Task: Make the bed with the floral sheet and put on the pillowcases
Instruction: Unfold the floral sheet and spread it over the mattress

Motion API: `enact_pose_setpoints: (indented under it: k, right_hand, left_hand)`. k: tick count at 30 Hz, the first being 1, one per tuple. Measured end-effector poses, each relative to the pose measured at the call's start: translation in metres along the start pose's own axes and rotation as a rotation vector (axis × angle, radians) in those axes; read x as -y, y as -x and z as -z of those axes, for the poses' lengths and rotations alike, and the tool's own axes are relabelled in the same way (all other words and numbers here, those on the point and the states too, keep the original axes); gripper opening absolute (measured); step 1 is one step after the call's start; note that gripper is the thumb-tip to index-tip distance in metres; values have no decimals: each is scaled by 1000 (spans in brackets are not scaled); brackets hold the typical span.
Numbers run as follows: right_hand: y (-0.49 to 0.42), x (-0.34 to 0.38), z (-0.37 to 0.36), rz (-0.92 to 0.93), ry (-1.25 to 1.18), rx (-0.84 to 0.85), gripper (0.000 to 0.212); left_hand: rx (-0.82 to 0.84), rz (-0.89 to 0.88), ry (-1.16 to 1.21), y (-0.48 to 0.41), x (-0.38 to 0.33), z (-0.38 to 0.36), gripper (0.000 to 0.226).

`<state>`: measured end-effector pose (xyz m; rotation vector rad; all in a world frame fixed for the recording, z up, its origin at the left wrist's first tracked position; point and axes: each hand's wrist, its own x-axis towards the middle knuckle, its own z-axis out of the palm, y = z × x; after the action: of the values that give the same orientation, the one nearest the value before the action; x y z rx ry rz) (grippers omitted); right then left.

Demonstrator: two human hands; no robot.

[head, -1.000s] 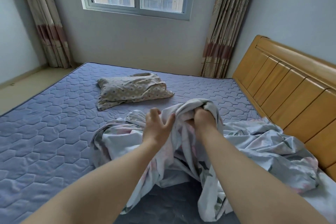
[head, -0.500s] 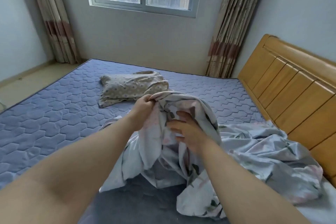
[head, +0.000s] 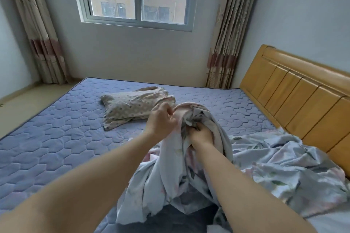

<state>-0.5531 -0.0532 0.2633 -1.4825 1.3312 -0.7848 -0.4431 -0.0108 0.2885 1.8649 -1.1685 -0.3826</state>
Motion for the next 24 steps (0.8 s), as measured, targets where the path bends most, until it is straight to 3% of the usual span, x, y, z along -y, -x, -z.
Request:
enact_pose_setpoints:
  k: [2,5,6,9,12,15,18,21,24]
  right_hand:
    - [6,21,-15,5,-130,-143,24]
    - [23,64,-38,-5,-607,-193,10]
    - [30,78,-42,-14,-771,-203,14]
    - [52,103,-46,4,-1078,-239,21]
    - [81,106,-43,65,-1155,-307,15]
    - [115,98,-44,98,-985,-311,11]
    - [152,85,-59,61,-672,-147,12]
    - [176,65,-80,9,-420,17,28]
    - [195,48,-97,-14,-109,33,46]
  left_hand:
    - [298,57,229,12,17,-2,25]
    - [481,-36,42,19,49,5,76]
    - [497,-47,-19,19,57,8,84]
    - [413,-60,-109,22,64,30,39]
    - [300,-89,-105,18,61,64,28]
    - [343,-69,95,12,60,92,23]
    - [429,-67,341,17,55,115,33]
    - [485,-92,430,28,44,134,33]
    - [532,-119,445,53,44,148,34]
